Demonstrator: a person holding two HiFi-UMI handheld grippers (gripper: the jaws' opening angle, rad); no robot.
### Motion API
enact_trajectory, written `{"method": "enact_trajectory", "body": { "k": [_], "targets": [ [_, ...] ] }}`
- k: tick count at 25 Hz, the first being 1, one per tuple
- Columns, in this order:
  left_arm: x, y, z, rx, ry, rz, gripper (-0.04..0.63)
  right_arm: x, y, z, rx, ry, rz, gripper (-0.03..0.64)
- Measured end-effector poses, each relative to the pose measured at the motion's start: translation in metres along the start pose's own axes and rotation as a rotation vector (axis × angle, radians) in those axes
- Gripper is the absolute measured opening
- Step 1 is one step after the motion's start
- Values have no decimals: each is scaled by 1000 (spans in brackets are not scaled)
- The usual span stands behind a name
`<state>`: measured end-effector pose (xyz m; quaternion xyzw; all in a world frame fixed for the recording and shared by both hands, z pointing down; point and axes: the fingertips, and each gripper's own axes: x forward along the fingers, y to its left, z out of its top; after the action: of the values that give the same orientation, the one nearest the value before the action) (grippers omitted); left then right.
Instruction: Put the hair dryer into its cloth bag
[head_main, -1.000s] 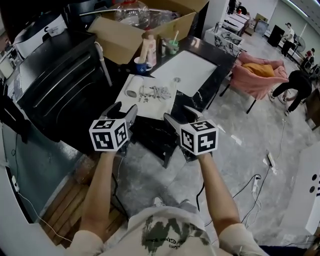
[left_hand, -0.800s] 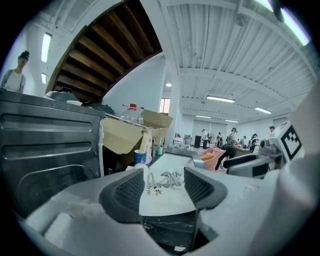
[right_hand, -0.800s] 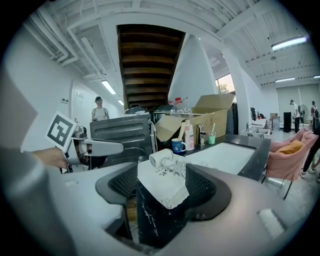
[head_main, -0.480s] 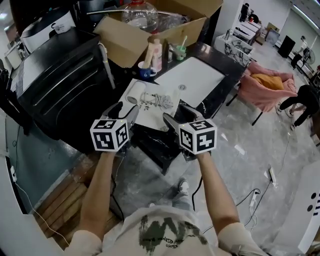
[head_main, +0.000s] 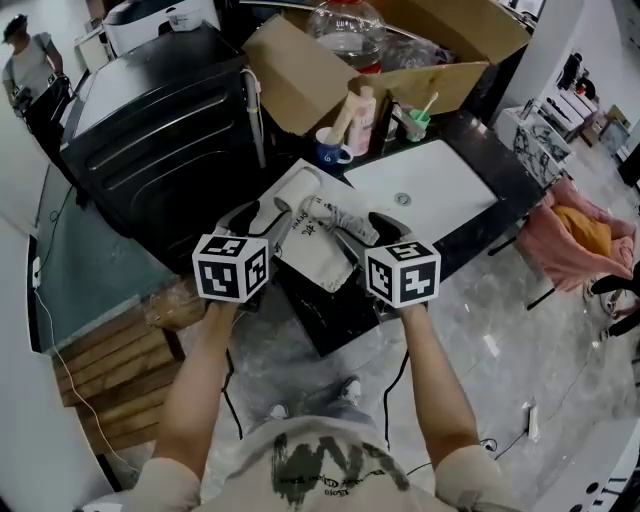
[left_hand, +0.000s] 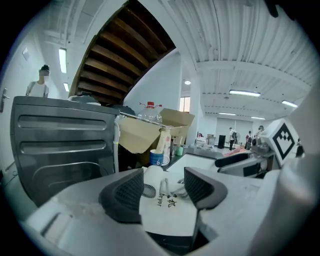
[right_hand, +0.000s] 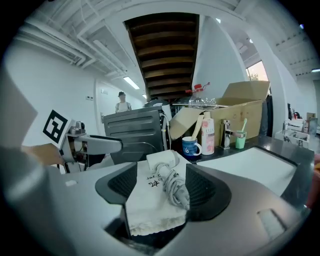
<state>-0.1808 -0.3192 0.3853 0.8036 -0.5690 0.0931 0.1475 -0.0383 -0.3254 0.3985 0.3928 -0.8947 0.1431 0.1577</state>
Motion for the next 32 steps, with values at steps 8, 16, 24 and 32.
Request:
{"method": "enact_trajectory", "body": {
  "k": [8, 16, 24, 32],
  "targets": [
    [11, 3, -4, -27, 5, 99, 264, 39, -16, -5, -113, 118, 132, 324],
    [14, 9, -20, -24, 30, 162, 264, 75, -20, -32, -252, 322, 231, 331],
    [11, 13, -33, -50, 36, 206, 264, 105, -17, -53, -326, 466, 269, 333],
    [8, 16, -43, -64, 47, 239, 264, 126, -19, -74, -369, 576, 280, 339]
  ]
}}
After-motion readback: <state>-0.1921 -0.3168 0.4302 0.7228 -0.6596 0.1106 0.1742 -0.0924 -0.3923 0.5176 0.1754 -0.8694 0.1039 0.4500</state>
